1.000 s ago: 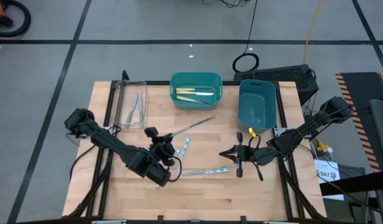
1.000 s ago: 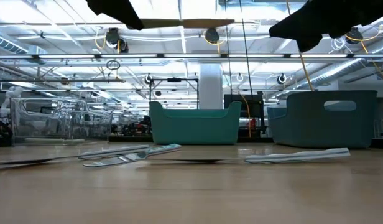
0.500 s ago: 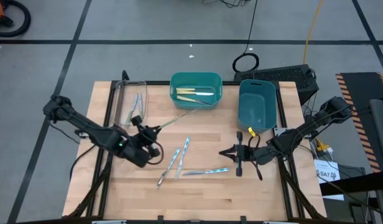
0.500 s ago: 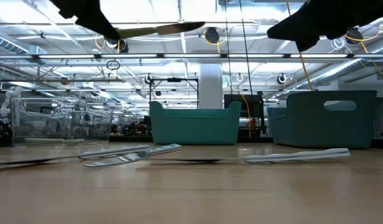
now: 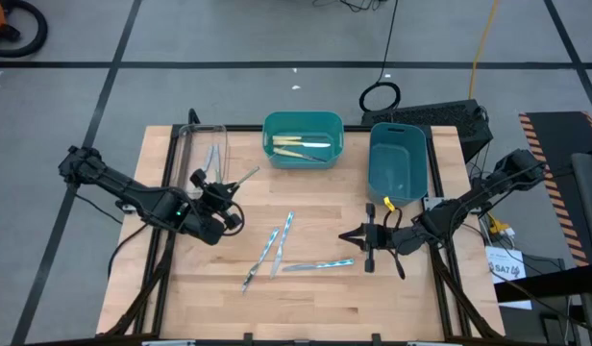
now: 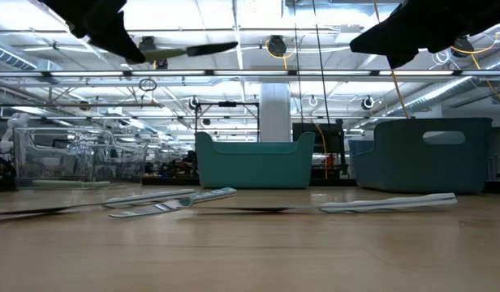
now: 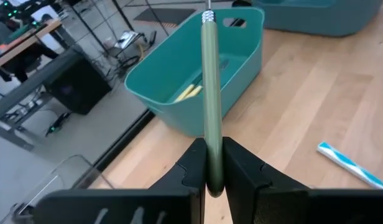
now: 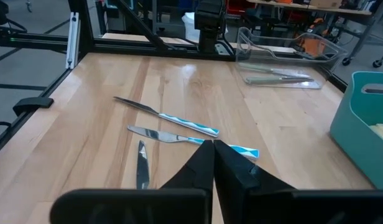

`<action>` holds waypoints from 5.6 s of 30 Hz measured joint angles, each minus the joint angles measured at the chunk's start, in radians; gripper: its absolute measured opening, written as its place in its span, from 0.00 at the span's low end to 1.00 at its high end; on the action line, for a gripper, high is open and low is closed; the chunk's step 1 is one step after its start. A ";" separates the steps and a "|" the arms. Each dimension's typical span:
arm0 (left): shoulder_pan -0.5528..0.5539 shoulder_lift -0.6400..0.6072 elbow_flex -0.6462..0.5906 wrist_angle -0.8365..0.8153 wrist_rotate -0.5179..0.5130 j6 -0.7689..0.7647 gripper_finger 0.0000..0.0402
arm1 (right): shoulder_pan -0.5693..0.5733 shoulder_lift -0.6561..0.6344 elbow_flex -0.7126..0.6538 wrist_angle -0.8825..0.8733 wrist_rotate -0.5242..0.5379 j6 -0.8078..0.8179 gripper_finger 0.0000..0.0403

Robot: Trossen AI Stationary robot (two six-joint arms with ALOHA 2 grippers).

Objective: Sort silverware by color (type)
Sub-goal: Put the green knife into the transparent bin, then adjust the transparent bin

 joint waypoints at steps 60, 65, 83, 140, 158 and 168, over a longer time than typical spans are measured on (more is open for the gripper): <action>0.803 0.122 0.002 -0.618 0.601 -0.022 0.14 | 0.000 0.000 0.000 -0.063 -0.005 0.030 0.01; 0.816 0.175 0.002 -0.605 0.551 -0.010 0.15 | 0.000 0.000 0.000 -0.063 -0.005 0.030 0.01; 0.808 0.188 0.002 -0.504 0.567 -0.007 0.20 | 0.000 0.000 0.000 -0.065 -0.006 0.043 0.01; -0.004 0.227 0.045 -0.165 0.356 -0.329 0.34 | 0.002 0.000 0.000 -0.115 -0.009 0.108 0.01; 0.192 0.253 -0.114 -0.235 0.352 -0.405 0.23 | 0.002 0.000 0.000 -0.115 -0.009 0.101 0.01; 0.185 0.253 -0.083 -0.185 0.355 -0.371 0.23 | 0.002 0.000 0.000 -0.116 -0.009 0.101 0.01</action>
